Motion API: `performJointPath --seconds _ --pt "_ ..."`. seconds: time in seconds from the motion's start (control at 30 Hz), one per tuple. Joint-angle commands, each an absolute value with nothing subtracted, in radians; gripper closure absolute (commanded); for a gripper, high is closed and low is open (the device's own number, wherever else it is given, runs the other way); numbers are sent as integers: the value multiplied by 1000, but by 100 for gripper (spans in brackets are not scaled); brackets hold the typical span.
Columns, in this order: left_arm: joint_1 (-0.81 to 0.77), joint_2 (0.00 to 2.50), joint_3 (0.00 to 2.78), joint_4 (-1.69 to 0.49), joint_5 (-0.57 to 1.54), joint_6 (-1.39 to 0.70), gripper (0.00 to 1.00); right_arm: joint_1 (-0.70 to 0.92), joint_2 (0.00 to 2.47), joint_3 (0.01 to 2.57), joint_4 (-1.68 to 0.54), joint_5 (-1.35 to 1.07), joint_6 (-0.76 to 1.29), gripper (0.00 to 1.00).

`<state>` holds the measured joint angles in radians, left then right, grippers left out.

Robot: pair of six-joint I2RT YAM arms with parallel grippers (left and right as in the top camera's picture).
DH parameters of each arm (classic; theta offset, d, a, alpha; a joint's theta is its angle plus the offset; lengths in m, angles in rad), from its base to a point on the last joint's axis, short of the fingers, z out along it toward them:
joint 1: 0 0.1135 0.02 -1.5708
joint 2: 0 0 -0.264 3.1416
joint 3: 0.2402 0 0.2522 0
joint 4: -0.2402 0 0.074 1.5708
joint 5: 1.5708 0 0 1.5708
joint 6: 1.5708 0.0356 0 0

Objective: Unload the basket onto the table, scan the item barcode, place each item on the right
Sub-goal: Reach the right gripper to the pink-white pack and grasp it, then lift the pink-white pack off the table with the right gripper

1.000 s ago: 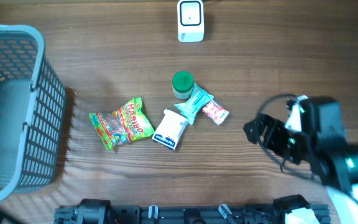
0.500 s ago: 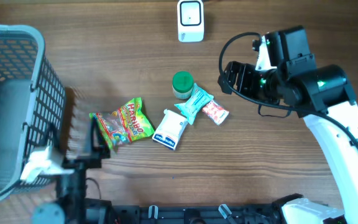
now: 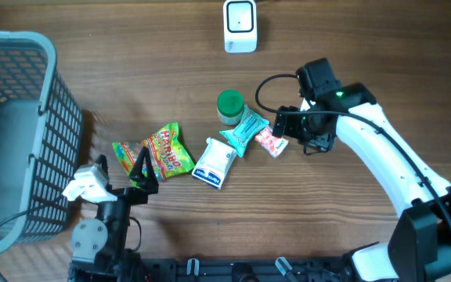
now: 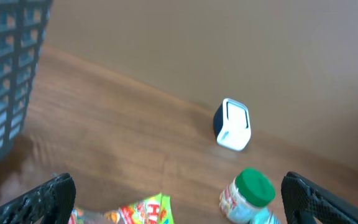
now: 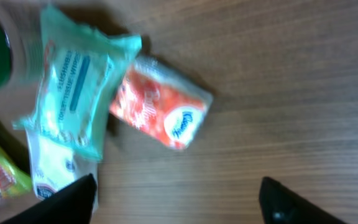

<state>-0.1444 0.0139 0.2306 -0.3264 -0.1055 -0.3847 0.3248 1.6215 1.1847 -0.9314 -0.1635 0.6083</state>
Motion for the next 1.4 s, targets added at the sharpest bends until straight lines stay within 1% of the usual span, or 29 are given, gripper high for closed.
performJointPath --seconds 0.0,0.17,0.23,0.37,0.4,0.47,0.57,0.63,0.83,0.97,1.0,1.1,1.13,1.27,1.33,1.37 --pt "-150 7 213 -368 -87 -397 0 326 1631 1106 -851 -186 762 18" --pt "-150 7 213 -409 -87 -397 0 326 1631 958 -657 -223 815 19" --pt "-150 7 213 -408 -86 -361 0 326 1631 913 -588 -223 815 18" --pt "-150 7 210 -409 -85 -344 0 326 1631 895 -512 -220 815 20" --pt "-150 7 203 -405 -70 -336 0 326 1633 888 -502 -215 822 20" --pt "-150 7 167 -392 30 -258 0 326 1641 872 -489 -199 844 20" --pt "-150 15 114 -372 104 -212 0 326 1679 871 -487 -192 841 25" --pt "-149 15 110 -360 104 -209 0 326 1710 871 -487 -175 841 29" --pt "-149 15 110 -361 103 -209 0 326 1766 871 -472 -173 868 57" --pt "-149 15 110 -363 97 -213 0 326 1764 872 -460 -173 867 91" --pt "-149 15 110 -363 97 -213 0 326 1762 874 -461 -173 864 96" --pt "-149 15 110 -352 101 -213 0 326 1735 889 -483 -206 860 96" --pt "-149 15 110 -305 101 -200 0 326 1721 894 -488 -220 847 96" --pt "-149 15 110 -118 138 41 0 326 1665 898 -536 -230 830 96" --pt "-149 15 110 -93 130 175 0 326 1656 898 -545 -230 830 95" --pt "-149 15 110 -112 106 199 0 326 1656 898 -548 -230 830 96"
